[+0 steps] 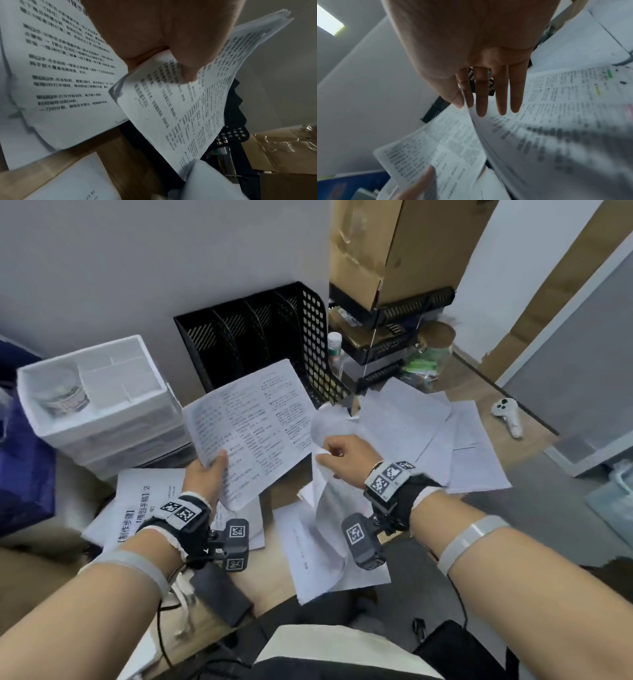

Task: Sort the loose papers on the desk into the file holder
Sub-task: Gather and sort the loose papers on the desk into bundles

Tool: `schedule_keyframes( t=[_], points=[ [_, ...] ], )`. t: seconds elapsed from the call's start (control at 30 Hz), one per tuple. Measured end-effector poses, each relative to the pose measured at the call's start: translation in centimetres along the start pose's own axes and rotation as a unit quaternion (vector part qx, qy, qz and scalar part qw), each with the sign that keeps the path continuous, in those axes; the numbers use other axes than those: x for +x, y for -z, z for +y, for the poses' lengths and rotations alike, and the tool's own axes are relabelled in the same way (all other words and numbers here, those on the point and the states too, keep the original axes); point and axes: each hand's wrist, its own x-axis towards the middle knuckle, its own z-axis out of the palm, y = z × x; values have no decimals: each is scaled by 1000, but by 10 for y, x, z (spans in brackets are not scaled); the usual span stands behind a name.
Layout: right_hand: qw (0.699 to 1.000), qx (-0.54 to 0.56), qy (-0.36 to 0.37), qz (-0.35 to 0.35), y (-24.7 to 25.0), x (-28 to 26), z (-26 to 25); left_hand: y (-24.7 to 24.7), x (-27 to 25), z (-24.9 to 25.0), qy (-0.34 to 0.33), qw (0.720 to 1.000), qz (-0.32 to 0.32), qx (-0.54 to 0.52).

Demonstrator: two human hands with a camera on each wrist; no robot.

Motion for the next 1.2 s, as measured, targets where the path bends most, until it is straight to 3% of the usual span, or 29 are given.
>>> schedule_keyframes(
  t=[0.13, 0.3, 0.43, 0.6, 0.83, 0.9, 0.93, 1.0, 1.07, 1.2],
  points=[
    [999, -2, 32, 13, -13, 3, -4, 18, -1, -4, -10, 1000, 7, 3],
    [985, 129, 24, 108, 39, 24, -30, 26, -2, -7, -12, 1000, 1, 10],
    [919, 369, -49, 130, 67, 28, -37, 17, -4, -9, -10, 1000, -25, 15],
    [886, 437, -78, 132, 68, 24, -35, -6, -12, -6, -16, 994, -104, 32],
    [926, 376, 12, 32, 91, 24, -50, -28, -13, 15, -6, 987, -159, 24],
    [947, 314, 65, 5, 97, 26, -49, -26, -14, 17, 8, 987, -157, 13],
    [960, 265, 86, 25, 101, 29, -49, -23, -13, 18, 19, 988, -154, 1],
    [977, 135, 105, 128, 111, 35, -51, -19, -10, 19, 36, 989, -143, -19],
    [972, 3, 101, 214, 122, 42, -53, -16, -7, 20, 39, 989, -139, -26],
    [960, -124, 73, 242, 134, 54, -44, -10, -7, 14, 46, 991, -123, -29]
  ],
)
